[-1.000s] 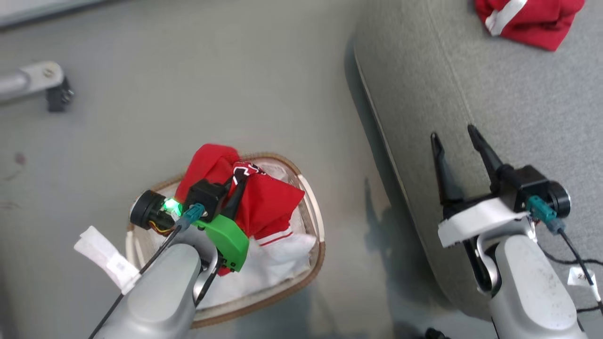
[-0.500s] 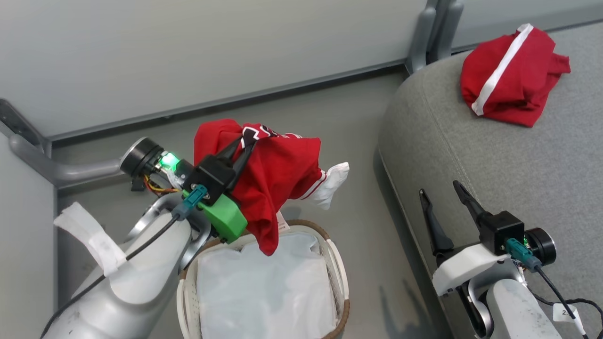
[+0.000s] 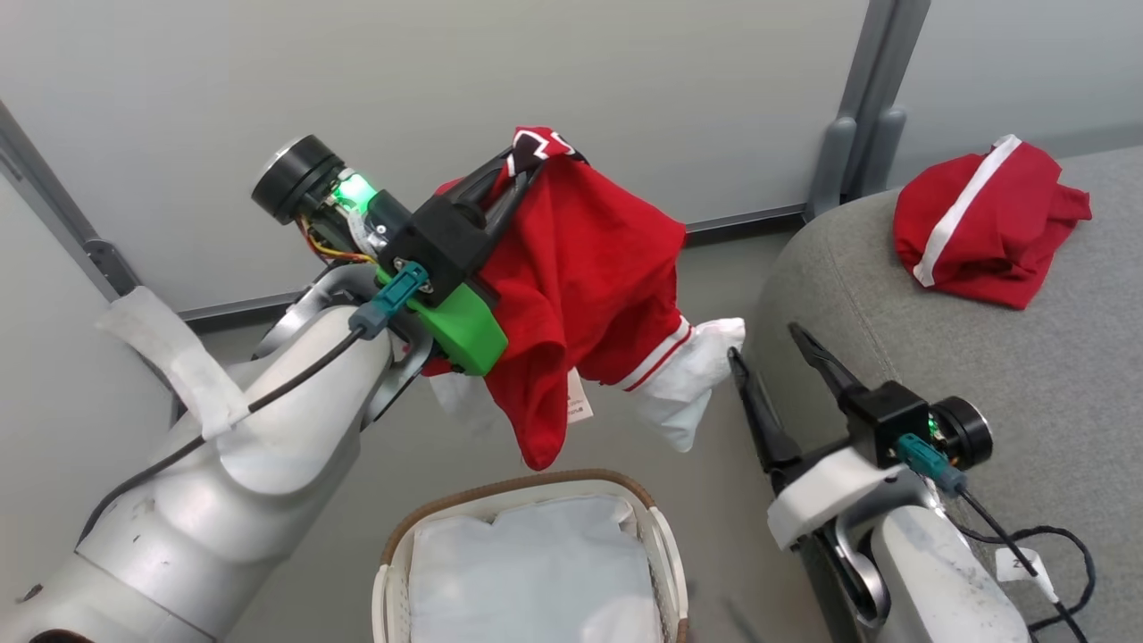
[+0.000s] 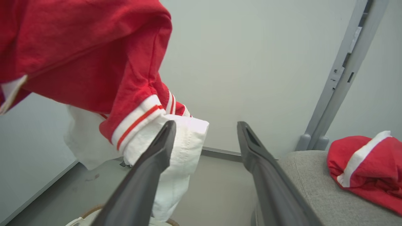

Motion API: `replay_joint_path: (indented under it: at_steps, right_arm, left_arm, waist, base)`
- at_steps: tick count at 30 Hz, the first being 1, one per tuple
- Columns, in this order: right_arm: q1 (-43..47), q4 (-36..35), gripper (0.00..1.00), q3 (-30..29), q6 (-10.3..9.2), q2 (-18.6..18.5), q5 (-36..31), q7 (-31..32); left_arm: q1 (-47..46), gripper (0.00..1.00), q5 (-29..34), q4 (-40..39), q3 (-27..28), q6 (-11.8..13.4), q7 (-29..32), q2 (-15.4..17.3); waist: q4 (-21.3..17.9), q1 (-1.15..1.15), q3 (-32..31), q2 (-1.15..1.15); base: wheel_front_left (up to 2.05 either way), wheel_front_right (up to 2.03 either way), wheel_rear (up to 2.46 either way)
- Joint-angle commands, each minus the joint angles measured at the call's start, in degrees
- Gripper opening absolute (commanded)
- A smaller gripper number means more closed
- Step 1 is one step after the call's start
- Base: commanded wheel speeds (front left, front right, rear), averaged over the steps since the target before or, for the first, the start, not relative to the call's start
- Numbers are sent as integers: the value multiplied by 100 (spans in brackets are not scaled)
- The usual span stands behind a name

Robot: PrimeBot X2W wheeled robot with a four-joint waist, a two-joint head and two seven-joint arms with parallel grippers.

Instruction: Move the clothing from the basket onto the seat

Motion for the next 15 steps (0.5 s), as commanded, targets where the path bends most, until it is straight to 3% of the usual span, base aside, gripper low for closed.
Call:
replay_joint_path:
  at_steps: [1, 15]
  right_arm:
    - [-126, 44, 100, 112, -6, -17, -13, -11]
    - [-1403, 1384, 100, 1154, -6, -21, 30, -11]
  left_arm:
    - [-139, 0, -38, -37, -50, 4, -2, -58]
    - [-375, 0, -175, -203, -582, 4, -2, -413]
  waist:
    - [74, 1, -56, 0]
    - [325, 1, -161, 0]
  base:
    - [0, 0, 0]
    - [0, 0, 0]
